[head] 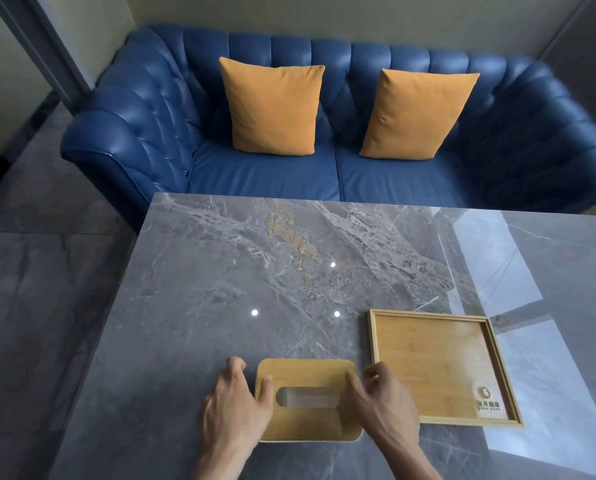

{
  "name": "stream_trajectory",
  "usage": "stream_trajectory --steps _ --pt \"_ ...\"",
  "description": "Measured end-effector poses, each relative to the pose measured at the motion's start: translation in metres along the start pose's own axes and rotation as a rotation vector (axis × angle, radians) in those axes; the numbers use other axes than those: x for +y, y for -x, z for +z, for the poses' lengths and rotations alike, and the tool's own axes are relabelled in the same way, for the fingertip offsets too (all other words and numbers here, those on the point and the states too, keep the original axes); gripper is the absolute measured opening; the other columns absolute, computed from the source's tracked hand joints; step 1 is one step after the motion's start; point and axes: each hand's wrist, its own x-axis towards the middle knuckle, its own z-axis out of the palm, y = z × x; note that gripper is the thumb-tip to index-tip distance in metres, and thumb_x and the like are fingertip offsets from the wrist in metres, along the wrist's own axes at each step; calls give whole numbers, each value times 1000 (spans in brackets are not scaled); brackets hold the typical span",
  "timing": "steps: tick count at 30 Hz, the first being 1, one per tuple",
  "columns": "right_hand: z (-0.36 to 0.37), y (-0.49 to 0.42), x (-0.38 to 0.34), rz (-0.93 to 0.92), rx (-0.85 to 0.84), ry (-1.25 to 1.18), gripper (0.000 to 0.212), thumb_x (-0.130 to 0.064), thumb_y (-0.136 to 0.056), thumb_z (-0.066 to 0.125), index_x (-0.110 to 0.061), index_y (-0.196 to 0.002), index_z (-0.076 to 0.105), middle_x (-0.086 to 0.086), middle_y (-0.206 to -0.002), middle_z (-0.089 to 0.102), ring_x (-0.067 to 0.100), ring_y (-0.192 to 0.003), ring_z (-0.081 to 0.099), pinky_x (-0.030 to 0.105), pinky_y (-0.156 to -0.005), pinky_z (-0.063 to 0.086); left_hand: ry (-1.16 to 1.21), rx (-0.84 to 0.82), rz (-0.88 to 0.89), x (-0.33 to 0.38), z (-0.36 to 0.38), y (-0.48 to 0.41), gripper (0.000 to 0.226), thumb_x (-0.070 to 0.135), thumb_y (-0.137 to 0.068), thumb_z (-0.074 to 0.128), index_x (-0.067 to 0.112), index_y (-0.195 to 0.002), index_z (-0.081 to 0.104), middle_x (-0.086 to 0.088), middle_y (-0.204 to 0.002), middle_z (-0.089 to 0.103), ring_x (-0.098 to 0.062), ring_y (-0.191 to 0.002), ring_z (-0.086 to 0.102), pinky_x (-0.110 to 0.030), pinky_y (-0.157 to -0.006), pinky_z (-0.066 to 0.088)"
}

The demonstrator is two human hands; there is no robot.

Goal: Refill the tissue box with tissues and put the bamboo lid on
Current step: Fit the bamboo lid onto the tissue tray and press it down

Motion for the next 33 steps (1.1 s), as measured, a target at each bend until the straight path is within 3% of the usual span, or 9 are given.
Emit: stream_trajectory --steps 4,9,17,23,33 --pt "12 -15 -4 -50 37 -57 41 -61 -94 39 -25 -97 58 0 -92 67 27 -89 63 39 -76 48 39 -9 -55 5 12 -21 40 60 -90 35 25 -106 48 -3 -111 65 -33 -99 63 -40 -77 46" --pt "34 -27 -14 -108 73 -103 49 -57 -98 21 -23 -81 53 0 -79 61 26 -77 59 41 -70 46 118 -63 -178 16 35 -34 52 58 -94 19 21 -100 55 -9 -113 65 -34 -105 60 -39 -78 40" --pt "50 -38 -6 -46 41 -64 51 -48 -102 22 -22 -74 56 -4 -74 58 21 -73 55 38 -69 43 134 28 -167 13 54 -36 54 52 -94 18 19 -100 60 -9 -114 65 -35 -107 58 -43 -86 44" --pt "50 -39 -6 -43 7 -66 47 -44 -102 24 -23 -77 57 -3 -76 58 19 -74 54 37 -69 40 157 45 -146 9 58 -37 63 58 -90 10 21 -95 61 -6 -107 67 -33 -103 60 -43 -84 46" --pt "56 -37 -6 -9 39 -99 47 -42 -102 24 -20 -87 63 0 -82 65 24 -82 58 41 -76 46 229 104 -191 20 59 -31 59 54 -82 9 21 -90 58 -8 -101 67 -36 -96 60 -42 -81 43"
